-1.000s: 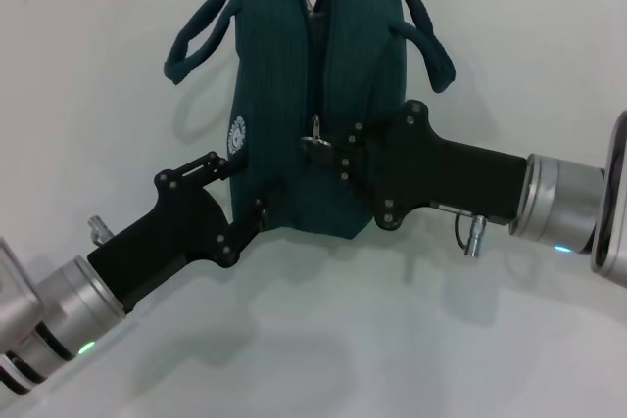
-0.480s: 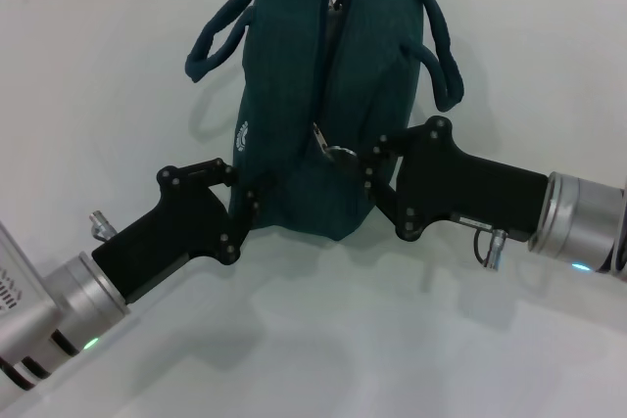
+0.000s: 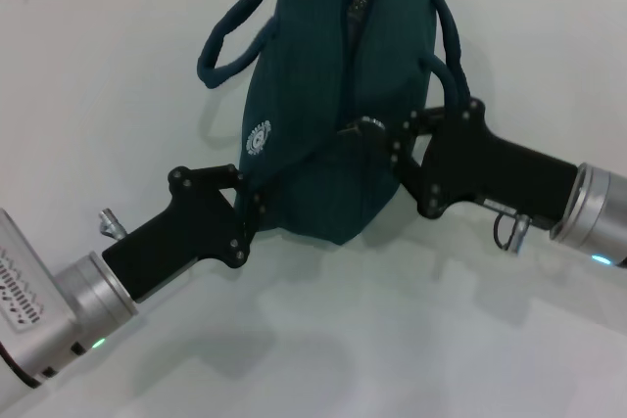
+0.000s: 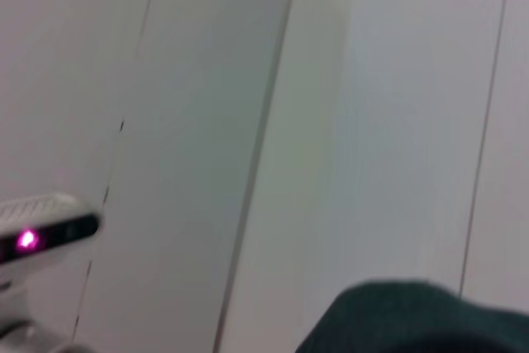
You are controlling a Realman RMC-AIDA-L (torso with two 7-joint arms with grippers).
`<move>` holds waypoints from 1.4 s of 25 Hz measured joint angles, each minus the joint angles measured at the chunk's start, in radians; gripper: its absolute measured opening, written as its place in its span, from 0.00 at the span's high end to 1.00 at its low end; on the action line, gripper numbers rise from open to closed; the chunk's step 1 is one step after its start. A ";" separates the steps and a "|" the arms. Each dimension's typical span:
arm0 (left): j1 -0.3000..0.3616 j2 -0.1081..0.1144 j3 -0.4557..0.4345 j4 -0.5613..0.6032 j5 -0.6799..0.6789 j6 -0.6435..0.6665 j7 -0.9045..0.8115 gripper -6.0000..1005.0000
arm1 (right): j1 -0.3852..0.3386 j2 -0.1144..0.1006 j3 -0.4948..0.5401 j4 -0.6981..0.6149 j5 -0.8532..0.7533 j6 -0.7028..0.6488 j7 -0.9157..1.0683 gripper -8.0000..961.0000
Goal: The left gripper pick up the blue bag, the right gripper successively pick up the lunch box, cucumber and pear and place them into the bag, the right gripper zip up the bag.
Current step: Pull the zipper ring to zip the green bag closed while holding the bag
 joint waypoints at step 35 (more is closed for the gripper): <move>-0.016 0.016 0.039 0.022 -0.028 -0.008 -0.124 0.94 | 0.005 0.001 -0.214 -0.049 0.450 -0.019 -0.482 0.98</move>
